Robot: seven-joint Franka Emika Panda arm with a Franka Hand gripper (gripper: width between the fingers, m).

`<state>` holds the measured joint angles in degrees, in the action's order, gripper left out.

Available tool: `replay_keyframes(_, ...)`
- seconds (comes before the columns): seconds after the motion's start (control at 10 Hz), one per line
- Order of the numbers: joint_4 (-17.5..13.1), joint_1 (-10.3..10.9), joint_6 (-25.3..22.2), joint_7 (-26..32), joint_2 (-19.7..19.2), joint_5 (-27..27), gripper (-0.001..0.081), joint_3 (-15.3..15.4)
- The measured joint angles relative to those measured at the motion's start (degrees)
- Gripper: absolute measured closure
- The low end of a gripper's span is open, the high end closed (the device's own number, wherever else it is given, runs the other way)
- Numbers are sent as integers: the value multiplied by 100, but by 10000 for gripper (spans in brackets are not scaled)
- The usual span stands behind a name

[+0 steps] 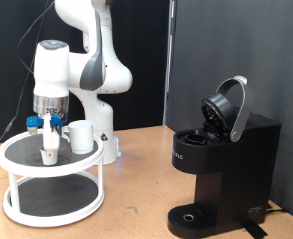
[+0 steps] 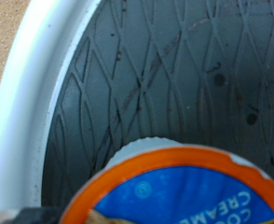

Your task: Make a cup of coffee with the keurig machine

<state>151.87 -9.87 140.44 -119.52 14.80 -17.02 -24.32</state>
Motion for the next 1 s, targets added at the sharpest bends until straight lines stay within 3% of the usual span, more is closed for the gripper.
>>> replay_keyframes(0.1, 0, 0, -3, -13, 0, 0, 417, 12)
replay_keyframes(0.5, -97, 12, -268, -7, 83, 240, 417, 28)
replay_keyframes(1.0, -676, 10, -1473, 116, 639, 605, 417, 19)
